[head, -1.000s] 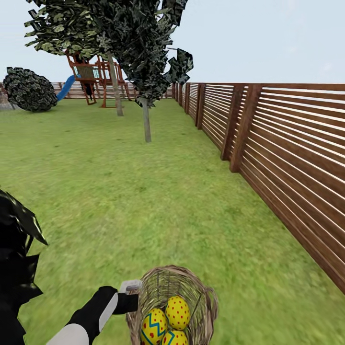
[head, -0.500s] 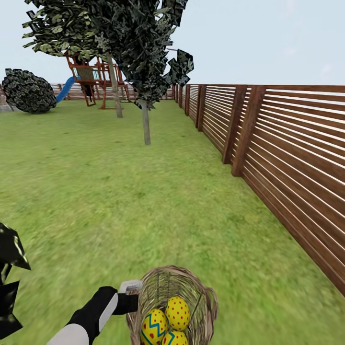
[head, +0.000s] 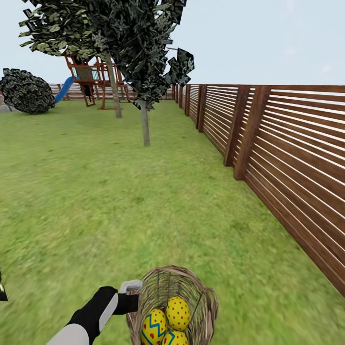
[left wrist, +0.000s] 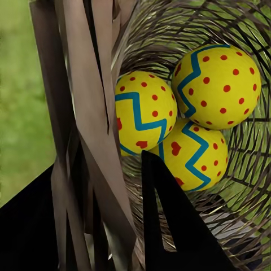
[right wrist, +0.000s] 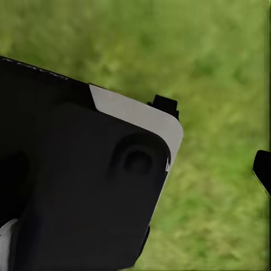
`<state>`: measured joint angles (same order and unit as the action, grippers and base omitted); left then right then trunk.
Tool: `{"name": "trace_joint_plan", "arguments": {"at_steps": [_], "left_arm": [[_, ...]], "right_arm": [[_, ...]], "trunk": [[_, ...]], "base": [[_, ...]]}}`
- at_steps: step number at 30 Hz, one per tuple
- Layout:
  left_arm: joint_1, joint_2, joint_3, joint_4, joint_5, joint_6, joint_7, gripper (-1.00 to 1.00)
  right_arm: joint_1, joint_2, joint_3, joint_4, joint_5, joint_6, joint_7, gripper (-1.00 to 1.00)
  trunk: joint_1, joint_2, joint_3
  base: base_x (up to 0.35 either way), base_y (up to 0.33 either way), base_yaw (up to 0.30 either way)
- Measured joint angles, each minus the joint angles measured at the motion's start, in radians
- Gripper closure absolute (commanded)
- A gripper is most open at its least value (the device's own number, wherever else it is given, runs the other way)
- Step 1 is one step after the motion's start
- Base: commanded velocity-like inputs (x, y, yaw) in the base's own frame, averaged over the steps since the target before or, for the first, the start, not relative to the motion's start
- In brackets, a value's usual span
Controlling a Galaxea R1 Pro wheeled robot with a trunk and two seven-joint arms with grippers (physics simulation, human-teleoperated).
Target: Take the three Easter eggs out of the wicker basket on the lawn in the garden, then place them on the lawn next to a single tree (choose any tree) so that all three eggs are next to the same tree and none are left in the basket.
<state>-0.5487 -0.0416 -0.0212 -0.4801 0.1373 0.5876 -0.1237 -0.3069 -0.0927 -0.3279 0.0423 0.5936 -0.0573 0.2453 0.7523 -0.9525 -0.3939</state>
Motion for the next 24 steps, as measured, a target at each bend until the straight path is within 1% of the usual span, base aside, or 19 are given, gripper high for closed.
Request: {"name": "trace_joint_plan", "arguments": {"at_steps": [6, 19, 22, 24], "left_arm": [[0.000, 0.000, 0.000, 0.000, 0.000, 0.000, 0.000, 1.00], [0.000, 0.000, 0.000, 0.000, -0.001, 0.000, 0.000, 1.00], [0.000, 0.000, 0.000, 0.000, -0.004, 0.000, 0.000, 1.00], [0.000, 0.000, 0.000, 0.000, 0.001, 0.000, 0.000, 1.00]], "right_arm": [[0.000, 0.000, 0.000, -0.001, 0.000, 0.000, 0.000, -1.00], [-0.001, 0.000, 0.000, 0.000, 0.000, 0.000, 0.000, -1.00], [0.000, -0.001, 0.000, -0.001, 0.000, 0.000, 0.000, -1.00], [0.000, -0.001, 0.000, -0.001, 0.004, -0.001, 0.001, -1.00]], "trunk": [[0.000, 0.000, 0.000], [0.000, 0.000, 0.012], [0.000, 0.000, 0.014], [0.000, 0.000, 0.014]], "base": [[0.322, 0.000, 0.012], [0.322, 0.000, 0.202], [0.322, 0.000, 0.030], [0.322, 0.000, 0.002]]}}
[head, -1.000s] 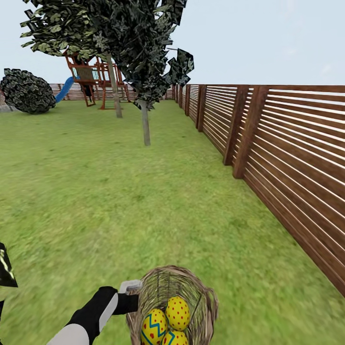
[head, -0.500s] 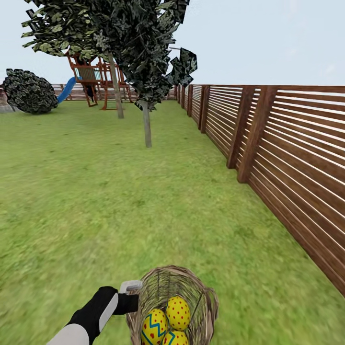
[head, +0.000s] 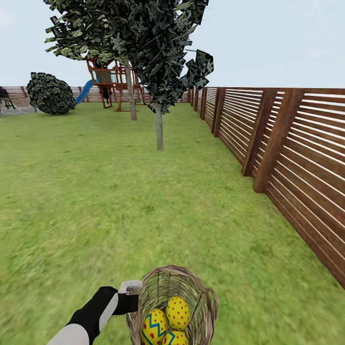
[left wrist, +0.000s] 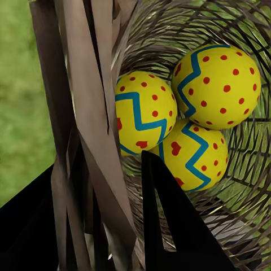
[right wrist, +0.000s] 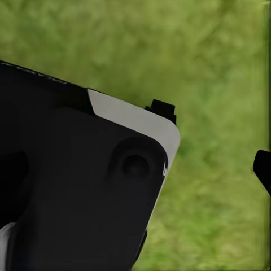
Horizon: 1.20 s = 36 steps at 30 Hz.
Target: Take the three Easter eggs out of the wicker basket on the lawn in the garden, then place them on the lawn next to a single tree (choose any tree) so that all three eggs are next to the same tree and none are left in the basket.
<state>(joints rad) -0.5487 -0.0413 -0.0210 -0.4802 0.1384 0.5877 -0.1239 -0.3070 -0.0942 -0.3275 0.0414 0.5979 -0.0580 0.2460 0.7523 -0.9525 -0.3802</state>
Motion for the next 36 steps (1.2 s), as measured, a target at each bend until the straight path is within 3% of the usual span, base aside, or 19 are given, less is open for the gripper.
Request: {"name": "trace_joint_plan", "arguments": {"at_steps": [4, 12, 36], "left_arm": [[0.000, 0.000, 0.000, 0.000, -0.003, 0.000, 0.000, 1.00], [0.000, 0.000, 0.000, 0.000, -0.001, 0.000, 0.000, 1.00], [0.000, 0.001, 0.000, 0.000, -0.003, 0.000, 0.000, 1.00]], "right_arm": [[0.000, 0.004, 0.001, 0.001, 0.005, -0.026, 0.000, -1.00], [0.000, 0.005, 0.001, 0.001, -0.002, -0.028, 0.000, -1.00], [0.000, 0.003, 0.001, 0.001, 0.003, -0.028, 0.000, -1.00]], "trunk": [[0.000, 0.000, 0.000], [0.000, 0.000, 0.000], [0.000, 0.000, 0.000]], "base": [[0.322, 0.000, 0.000], [0.322, 0.000, 0.115], [0.322, 0.000, 0.002]]}}
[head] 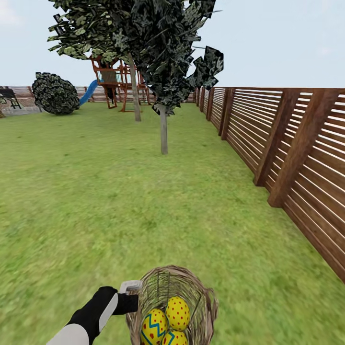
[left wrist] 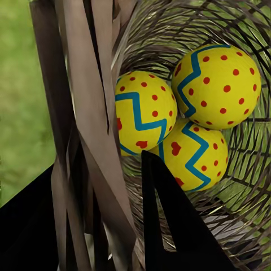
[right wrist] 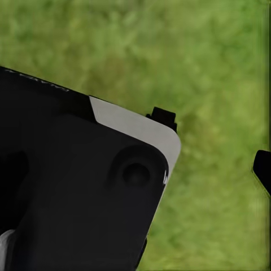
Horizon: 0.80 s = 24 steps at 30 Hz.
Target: Take the three Easter eggs out of the wicker basket on the lawn in the garden, then place them on the lawn next to a single tree (choose any tree) so that all three eggs are next to the same tree and none are left in the basket.
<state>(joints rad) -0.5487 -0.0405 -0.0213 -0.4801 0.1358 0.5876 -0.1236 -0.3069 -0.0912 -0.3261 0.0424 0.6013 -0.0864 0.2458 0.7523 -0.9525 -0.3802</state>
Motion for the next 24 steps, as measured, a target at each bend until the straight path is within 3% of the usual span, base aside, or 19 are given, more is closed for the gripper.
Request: {"name": "trace_joint_plan", "arguments": {"at_steps": [8, 14, 24], "left_arm": [[0.000, 0.000, 0.000, 0.000, 0.001, 0.000, 0.000, 1.00], [0.000, 0.000, 0.000, 0.000, -0.003, 0.000, 0.000, 1.00], [0.000, 0.000, 0.000, 0.000, 0.001, 0.000, 0.000, 1.00]], "right_arm": [[0.000, -0.001, 0.000, -0.002, -0.004, 0.000, 0.001, -1.00], [0.000, 0.000, 0.000, -0.001, -0.004, 0.000, 0.001, -1.00], [0.000, 0.001, 0.000, -0.001, 0.002, 0.000, 0.001, -1.00]], "trunk": [[0.000, 0.000, 0.000], [0.000, 0.000, 0.000], [0.000, 0.000, 0.000]], "base": [[0.322, 0.000, 0.006], [0.322, 0.000, 0.211], [0.322, 0.000, 0.004]]}}
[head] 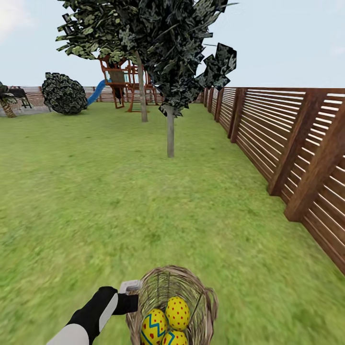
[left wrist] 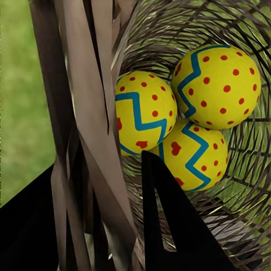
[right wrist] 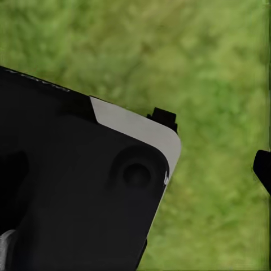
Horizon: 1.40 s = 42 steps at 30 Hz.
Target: Take the three Easter eggs out of the wicker basket on the lawn in the garden, then place them on the lawn next to a single tree (choose any tree) so that all three eggs are next to the same tree and none are left in the basket.
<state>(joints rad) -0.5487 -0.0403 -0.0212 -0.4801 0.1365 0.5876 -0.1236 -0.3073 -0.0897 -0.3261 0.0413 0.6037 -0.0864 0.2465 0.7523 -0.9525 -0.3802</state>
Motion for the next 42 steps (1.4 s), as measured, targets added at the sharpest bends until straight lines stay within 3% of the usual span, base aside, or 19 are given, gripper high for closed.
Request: {"name": "trace_joint_plan", "arguments": {"at_steps": [30, 42], "left_arm": [[0.000, 0.000, 0.000, 0.000, 0.001, 0.000, 0.000, 1.00], [0.000, 0.000, 0.000, 0.000, -0.003, 0.000, 0.000, 1.00]], "right_arm": [[0.000, -0.001, 0.000, 0.000, 0.000, 0.000, 0.000, -1.00], [0.000, 0.002, 0.000, -0.001, -0.006, 0.000, 0.000, -1.00]], "trunk": [[0.000, 0.000, 0.000], [0.000, 0.000, 0.000]], "base": [[0.322, 0.000, 0.052], [0.322, 0.000, 0.195]]}}
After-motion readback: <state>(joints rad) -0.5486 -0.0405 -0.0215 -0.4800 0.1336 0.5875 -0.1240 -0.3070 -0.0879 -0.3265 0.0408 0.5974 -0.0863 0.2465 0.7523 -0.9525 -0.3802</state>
